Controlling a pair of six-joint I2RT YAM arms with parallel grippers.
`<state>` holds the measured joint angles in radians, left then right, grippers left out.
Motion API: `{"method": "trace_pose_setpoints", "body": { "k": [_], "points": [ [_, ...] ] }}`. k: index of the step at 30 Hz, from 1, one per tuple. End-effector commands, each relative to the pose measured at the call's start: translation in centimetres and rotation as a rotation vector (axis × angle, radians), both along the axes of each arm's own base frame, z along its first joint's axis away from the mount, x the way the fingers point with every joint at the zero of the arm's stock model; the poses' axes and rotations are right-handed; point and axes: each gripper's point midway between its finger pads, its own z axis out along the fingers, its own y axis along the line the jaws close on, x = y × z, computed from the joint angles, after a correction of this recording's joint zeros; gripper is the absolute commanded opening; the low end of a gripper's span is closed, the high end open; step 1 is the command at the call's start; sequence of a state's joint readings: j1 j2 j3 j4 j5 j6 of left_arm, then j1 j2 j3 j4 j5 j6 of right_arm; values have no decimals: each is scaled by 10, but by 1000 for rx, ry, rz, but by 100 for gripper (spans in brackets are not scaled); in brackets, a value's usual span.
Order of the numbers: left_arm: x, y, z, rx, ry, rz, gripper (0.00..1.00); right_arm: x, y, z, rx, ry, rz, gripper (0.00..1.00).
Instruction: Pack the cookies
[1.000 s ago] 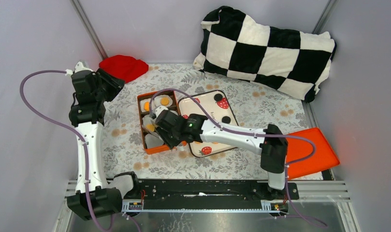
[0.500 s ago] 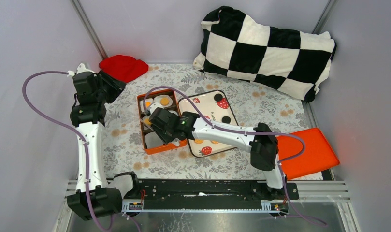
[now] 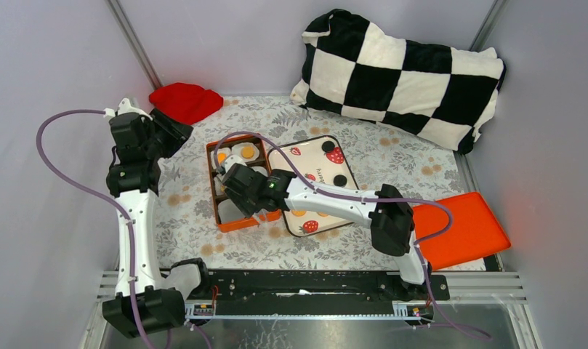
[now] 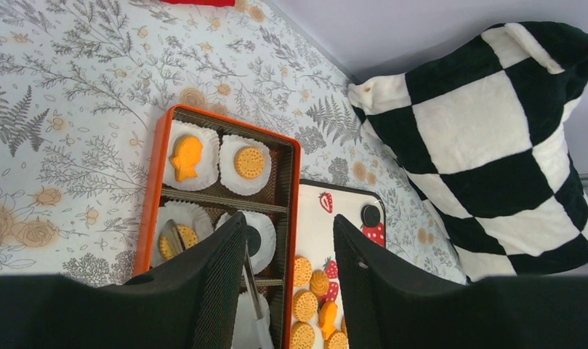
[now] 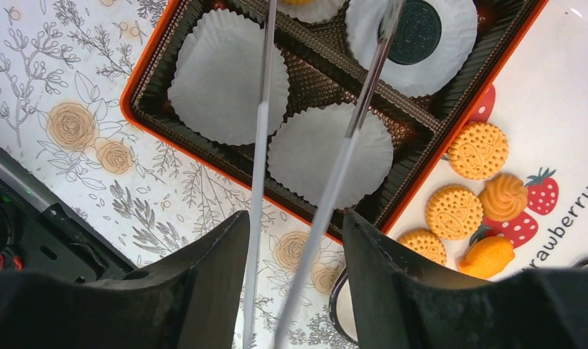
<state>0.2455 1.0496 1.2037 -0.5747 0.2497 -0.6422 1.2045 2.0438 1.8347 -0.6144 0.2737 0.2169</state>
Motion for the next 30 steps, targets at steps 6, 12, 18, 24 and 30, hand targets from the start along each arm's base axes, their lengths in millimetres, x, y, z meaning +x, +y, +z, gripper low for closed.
{"method": "trace_pose_setpoints", "body": {
  "k": [6,12,18,24,30],
  "points": [
    [-1,-8,23,19,-111,-59,53,5,-16,71,159,-104,-44,51],
    [0,-11,18,-7,-101,-69,53,2,-32,35,52,-77,-51,73],
    [-1,-14,10,-20,-85,-79,53,-10,-8,-11,46,40,-5,78],
    [-3,-13,7,-9,-79,-78,53,-6,9,-37,15,68,1,78],
    [-3,-13,0,-7,-67,-81,53,2,11,-57,-2,91,-29,75]
  ]
}}
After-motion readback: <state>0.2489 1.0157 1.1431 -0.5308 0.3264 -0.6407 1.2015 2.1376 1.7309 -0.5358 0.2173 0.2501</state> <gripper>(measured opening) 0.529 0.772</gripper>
